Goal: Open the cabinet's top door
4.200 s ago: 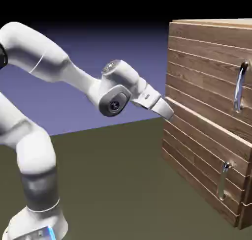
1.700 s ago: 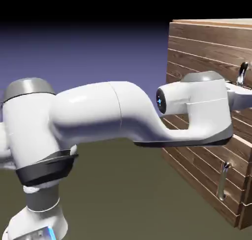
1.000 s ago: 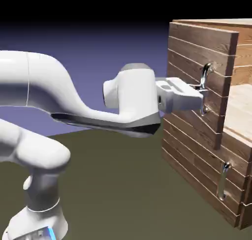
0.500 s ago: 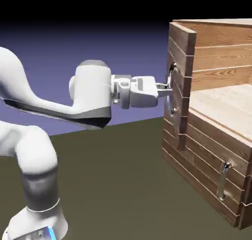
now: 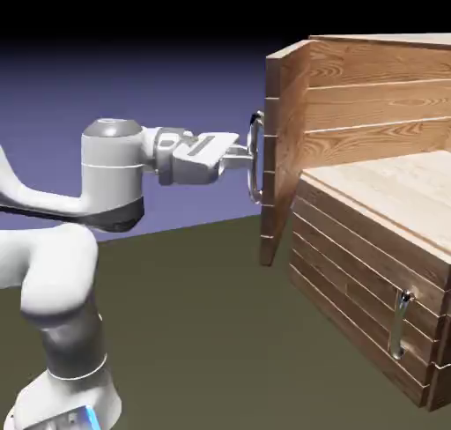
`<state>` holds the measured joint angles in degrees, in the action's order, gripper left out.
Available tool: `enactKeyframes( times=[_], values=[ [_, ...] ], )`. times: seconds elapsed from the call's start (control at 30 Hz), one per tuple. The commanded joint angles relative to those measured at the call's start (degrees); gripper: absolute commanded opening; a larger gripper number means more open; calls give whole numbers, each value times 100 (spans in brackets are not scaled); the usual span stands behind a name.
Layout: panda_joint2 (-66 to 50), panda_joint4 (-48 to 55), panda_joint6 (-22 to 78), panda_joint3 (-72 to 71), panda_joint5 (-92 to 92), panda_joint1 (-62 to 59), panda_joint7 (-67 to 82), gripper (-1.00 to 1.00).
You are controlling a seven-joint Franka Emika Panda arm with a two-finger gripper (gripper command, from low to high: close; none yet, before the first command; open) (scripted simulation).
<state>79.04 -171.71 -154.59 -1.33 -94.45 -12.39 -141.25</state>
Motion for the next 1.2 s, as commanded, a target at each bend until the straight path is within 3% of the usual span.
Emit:
enactKeyframes(
  times=[0.0,0.33,0.6,0.83,1.17],
  values=[
    [128,-66,114,-99,261,48,164,-100],
    [1189,-401,1969,-1655,2741,1095,1333,-100],
    [1178,15,3664,-3316,4345,1743,1506,-100],
    [690,1019,5193,-4769,5579,1548,1452,-100],
    [146,3095,7131,-6224,6671,139,1494,-100]
  ],
)
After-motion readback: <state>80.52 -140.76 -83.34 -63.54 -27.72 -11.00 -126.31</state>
